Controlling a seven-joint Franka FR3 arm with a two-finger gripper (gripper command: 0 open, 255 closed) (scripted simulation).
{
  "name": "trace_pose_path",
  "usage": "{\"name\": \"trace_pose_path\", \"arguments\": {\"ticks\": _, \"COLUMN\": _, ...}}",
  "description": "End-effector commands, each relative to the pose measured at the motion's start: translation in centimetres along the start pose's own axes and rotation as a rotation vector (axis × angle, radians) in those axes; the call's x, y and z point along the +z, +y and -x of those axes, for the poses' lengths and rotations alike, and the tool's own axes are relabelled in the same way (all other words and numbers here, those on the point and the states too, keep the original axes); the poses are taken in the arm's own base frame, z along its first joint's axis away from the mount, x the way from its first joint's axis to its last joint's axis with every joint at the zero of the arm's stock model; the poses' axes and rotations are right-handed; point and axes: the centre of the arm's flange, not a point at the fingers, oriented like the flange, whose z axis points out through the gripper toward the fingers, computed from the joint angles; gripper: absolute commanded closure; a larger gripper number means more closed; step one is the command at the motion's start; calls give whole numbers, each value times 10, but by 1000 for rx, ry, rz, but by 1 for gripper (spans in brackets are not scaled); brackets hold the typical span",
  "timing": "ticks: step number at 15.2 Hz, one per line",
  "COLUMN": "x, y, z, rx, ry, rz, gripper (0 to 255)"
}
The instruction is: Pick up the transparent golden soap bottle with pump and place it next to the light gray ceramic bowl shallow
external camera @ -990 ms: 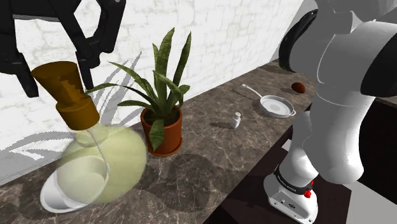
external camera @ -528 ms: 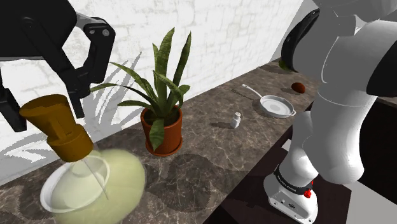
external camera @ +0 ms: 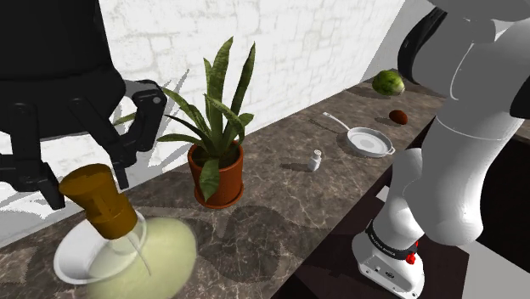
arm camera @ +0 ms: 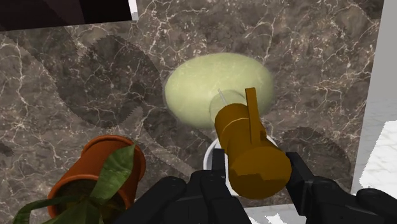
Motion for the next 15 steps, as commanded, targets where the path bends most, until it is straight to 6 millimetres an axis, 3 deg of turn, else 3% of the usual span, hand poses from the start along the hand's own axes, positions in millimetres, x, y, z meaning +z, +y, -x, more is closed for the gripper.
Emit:
{"name": "trace_pose_path", "arguments": {"ticks": 1, "x": 11, "y": 1, "z": 1, "rx": 0, "ry": 0, "rz": -1, "gripper": 255}}
{"name": "trace_pose_path", "arguments": {"ticks": 15, "x": 84, "y": 11, "z": 8, "rx": 0, "ry": 0, "rz": -1, "gripper": 255}}
